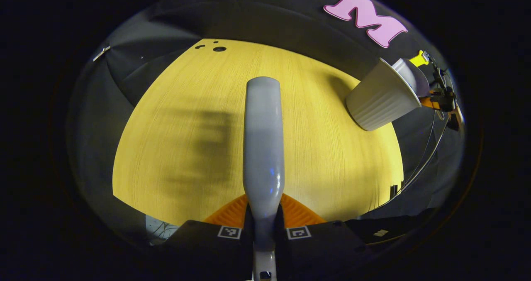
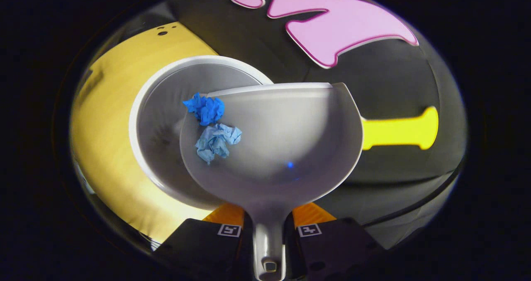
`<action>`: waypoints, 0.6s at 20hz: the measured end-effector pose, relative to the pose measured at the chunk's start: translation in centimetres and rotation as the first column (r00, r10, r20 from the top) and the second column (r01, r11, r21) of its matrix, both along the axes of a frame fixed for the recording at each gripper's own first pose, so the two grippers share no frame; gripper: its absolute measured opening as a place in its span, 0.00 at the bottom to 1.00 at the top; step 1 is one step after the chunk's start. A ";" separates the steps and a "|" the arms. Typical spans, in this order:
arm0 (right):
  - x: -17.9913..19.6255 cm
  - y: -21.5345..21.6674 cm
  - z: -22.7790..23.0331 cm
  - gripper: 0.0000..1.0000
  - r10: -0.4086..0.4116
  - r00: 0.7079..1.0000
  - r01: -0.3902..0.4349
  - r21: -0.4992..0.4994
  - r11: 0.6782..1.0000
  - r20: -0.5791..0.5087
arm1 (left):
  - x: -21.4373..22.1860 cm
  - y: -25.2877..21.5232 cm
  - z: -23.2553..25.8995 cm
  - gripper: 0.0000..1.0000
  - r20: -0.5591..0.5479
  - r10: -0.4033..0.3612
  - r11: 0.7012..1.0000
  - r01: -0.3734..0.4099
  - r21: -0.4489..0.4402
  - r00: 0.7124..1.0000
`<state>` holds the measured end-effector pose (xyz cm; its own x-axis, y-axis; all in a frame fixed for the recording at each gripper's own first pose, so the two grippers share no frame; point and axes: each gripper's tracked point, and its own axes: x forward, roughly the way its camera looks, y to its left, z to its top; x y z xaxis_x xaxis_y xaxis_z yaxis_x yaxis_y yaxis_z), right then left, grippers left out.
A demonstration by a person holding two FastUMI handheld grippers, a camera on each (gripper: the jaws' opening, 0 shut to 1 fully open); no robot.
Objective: Pick up the small broom and dustpan from the desktop, sweep the trash into the dustpan with the broom, and then empty the trash into the garbage bin.
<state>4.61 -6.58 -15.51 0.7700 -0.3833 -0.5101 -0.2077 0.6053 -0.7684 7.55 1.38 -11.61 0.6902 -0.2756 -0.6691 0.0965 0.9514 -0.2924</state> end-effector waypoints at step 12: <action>0.7 0.1 5.4 0.34 0.253 0.967 -0.176 -0.612 0.771 0.040 | 1.3 -1.5 0.2 0.25 -0.001 -0.031 0.999 0.031 -0.017 1.000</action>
<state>5.28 -6.53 -10.11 0.9067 -0.3990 -0.1370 -0.1644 -0.0353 -0.9858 8.80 -0.08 -11.38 0.6800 -0.3081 -0.6654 0.1256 0.9430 -0.3083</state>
